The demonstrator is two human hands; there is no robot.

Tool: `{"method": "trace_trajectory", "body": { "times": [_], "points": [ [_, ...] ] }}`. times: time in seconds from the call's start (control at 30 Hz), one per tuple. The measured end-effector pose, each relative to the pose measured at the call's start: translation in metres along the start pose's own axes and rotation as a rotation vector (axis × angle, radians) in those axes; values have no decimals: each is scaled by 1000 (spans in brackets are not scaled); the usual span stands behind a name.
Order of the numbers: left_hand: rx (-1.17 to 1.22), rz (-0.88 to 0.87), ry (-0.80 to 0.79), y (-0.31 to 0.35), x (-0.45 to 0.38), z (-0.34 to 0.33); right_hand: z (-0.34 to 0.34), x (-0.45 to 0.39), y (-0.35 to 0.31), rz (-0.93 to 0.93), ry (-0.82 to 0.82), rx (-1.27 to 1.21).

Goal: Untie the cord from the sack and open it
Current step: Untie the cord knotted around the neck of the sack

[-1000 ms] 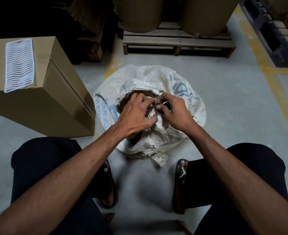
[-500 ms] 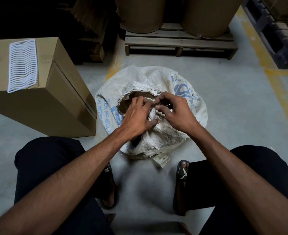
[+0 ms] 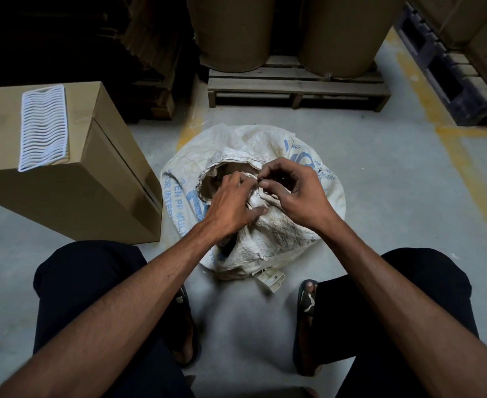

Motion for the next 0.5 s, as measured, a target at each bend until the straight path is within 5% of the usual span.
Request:
{"method": "trace_trajectory", "body": {
  "times": [0.5],
  "points": [
    [-59, 1, -24, 20, 27, 20, 13, 31, -27, 7, 182, -89]
  ]
}}
Point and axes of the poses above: each hand's wrist, its own x-axis away from the middle knuckle, its own z-axis out of the back of the hand, y = z × x, the point moved 7 cm from there along -x, towards the middle knuckle, and after that the axes turned 1 degree about x, right-handed, at the moved point
